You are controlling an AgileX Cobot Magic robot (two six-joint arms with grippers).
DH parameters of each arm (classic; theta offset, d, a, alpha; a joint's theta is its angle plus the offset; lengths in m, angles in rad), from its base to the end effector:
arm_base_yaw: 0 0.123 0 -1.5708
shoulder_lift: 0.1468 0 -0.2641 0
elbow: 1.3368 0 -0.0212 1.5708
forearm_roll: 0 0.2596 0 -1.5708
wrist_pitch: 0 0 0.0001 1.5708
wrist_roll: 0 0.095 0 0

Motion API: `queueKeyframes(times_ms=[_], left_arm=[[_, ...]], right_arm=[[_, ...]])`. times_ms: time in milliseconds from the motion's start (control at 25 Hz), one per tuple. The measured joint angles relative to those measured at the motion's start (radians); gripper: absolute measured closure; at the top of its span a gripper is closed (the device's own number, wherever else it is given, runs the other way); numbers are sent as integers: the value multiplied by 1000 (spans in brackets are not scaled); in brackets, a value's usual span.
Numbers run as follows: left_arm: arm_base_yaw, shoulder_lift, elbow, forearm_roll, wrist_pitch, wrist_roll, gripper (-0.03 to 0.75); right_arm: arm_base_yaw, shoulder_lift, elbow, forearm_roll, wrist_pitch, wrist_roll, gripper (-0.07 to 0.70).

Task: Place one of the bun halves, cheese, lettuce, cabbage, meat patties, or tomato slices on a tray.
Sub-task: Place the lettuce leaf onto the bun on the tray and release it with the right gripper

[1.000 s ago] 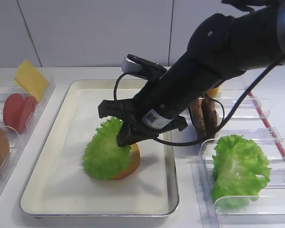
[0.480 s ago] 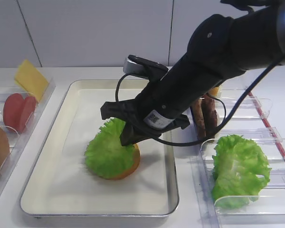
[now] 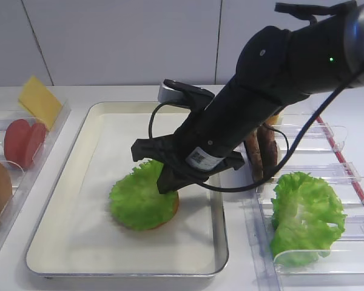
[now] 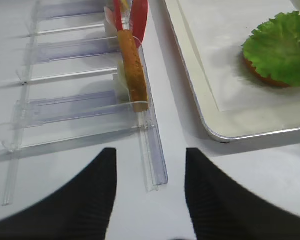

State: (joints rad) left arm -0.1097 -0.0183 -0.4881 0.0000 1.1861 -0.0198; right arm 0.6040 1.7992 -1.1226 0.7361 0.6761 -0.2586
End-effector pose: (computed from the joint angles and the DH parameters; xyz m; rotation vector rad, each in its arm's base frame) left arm 0.0200 -0.0022 0.2665 0.0973 2.1621 -0.0745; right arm 0.2748 0.2381 0.1642 -0.4883 2.7863 0.8472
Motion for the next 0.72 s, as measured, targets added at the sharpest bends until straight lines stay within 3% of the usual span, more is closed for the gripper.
queueKeyframes(times_ms=[160,440,600,720], left_arm=[[0,0,0,0,0,0,387],[0,0,0,0,0,0,387],[0,0,0,0,0,0,387],[0,0,0,0,0,0,387]], right_arm=[[0,0,0,-18,0,7,521],[0,0,-18,-49,14,7,124],[0,0,-85,-127,74,54,67],[0,0,-149,-236,166,120,62]])
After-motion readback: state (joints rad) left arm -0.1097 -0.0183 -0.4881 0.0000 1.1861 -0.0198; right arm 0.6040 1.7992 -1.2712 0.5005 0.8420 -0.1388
